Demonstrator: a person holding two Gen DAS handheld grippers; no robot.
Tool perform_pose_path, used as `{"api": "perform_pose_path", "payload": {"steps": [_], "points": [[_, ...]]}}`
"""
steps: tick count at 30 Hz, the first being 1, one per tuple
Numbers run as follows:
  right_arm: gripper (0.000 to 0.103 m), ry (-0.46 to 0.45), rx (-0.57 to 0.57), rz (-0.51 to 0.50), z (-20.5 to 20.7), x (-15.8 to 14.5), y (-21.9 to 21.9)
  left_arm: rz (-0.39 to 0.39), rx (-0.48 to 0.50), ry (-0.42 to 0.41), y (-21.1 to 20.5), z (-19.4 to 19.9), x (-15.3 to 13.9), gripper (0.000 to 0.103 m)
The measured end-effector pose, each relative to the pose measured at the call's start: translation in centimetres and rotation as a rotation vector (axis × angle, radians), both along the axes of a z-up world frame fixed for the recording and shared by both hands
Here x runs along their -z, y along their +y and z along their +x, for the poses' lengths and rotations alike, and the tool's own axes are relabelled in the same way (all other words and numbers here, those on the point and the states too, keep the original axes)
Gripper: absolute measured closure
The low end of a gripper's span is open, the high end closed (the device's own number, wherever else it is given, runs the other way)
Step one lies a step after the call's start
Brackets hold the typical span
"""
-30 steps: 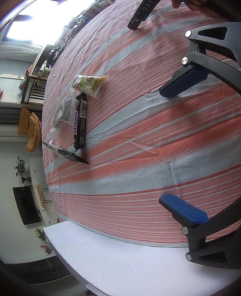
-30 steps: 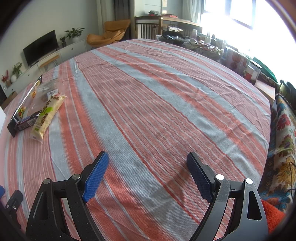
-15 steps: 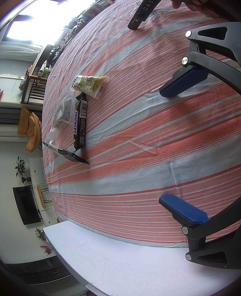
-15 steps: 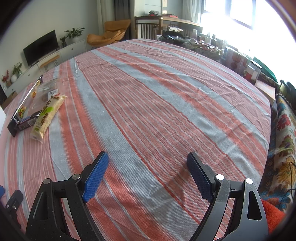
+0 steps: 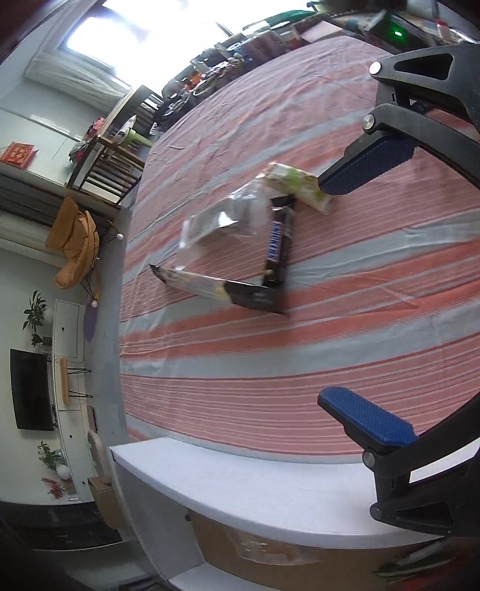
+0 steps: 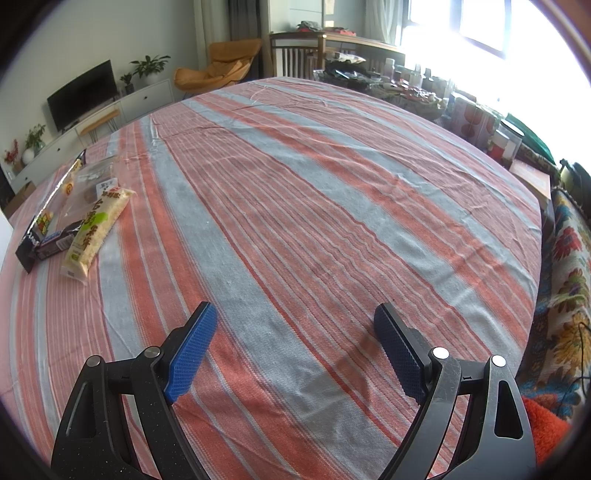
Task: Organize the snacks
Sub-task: 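Grasp the long clear sausage stick packet with the left gripper and lift it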
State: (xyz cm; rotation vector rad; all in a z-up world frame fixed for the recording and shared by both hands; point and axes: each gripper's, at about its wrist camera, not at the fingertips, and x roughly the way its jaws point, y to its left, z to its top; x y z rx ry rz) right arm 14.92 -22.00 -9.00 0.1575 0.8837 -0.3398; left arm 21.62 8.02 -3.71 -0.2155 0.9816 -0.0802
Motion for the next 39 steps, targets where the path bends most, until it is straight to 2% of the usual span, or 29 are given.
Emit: {"api": "perform_pose_path", "payload": {"steps": [4,8,11,12,14,15,16,18,21,24,26,28,31,33,35,38,39], "points": [[0.013,0.0,0.0,0.0,0.0,0.0,0.0,0.034,0.001,0.019,-0.4,5.8,0.2,0.001],[0.013,-0.001,-0.001,0.001,0.0,0.0,0.0,0.062,0.027,0.103,-1.7,10.5,3.0,0.003],[0.011,0.002,-0.01,0.001,0.0,0.1,0.5,0.111,0.008,0.139,-2.0,12.8,5.3,0.01],[0.011,0.003,-0.012,0.001,0.0,0.1,0.6,0.121,0.006,0.148,-2.0,13.3,5.9,0.018],[0.011,0.003,-0.013,0.001,0.1,0.1,0.7,0.124,0.017,0.176,-1.8,14.1,7.1,0.049],[0.011,0.003,-0.015,0.001,0.1,0.1,0.7,0.115,0.024,0.2,-1.7,14.2,7.6,0.081],[0.011,0.004,-0.016,0.001,0.2,0.2,0.8,0.136,0.017,0.17,-1.5,13.8,7.4,0.091],[0.01,0.005,-0.019,0.001,0.3,0.2,0.9,0.113,0.02,0.171,-0.9,12.8,7.3,0.094],[0.01,0.004,-0.019,0.001,0.3,0.2,0.9,0.053,-0.022,0.179,0.4,9.3,6.8,0.094],[0.01,0.004,-0.019,0.001,0.3,0.2,0.9,-0.07,-0.032,0.191,1.1,4.3,5.6,0.094],[0.01,0.003,-0.019,0.002,0.3,0.2,1.0,-0.144,0.004,0.186,0.9,0.2,4.8,0.094],[0.01,0.003,-0.019,0.001,0.3,0.2,1.0,-0.181,0.061,0.183,0.1,-3.6,4.5,0.093],[0.01,0.003,-0.019,0.001,0.3,0.2,1.0,-0.228,0.121,0.204,-0.8,-7.6,5.6,0.092],[0.01,0.003,-0.019,0.001,0.3,0.2,0.9,-0.194,0.132,0.197,-0.9,-8.9,6.5,0.092],[0.01,0.003,-0.019,0.001,0.3,0.2,0.9,-0.133,0.099,0.195,-0.5,-9.2,7.3,0.087],[0.01,0.003,-0.02,0.002,0.3,0.2,1.0,-0.128,0.064,0.151,0.7,-9.4,7.0,0.075],[0.01,0.003,-0.019,0.001,0.3,0.3,1.0,-0.093,0.041,0.151,1.0,-8.9,6.9,0.055]]}}
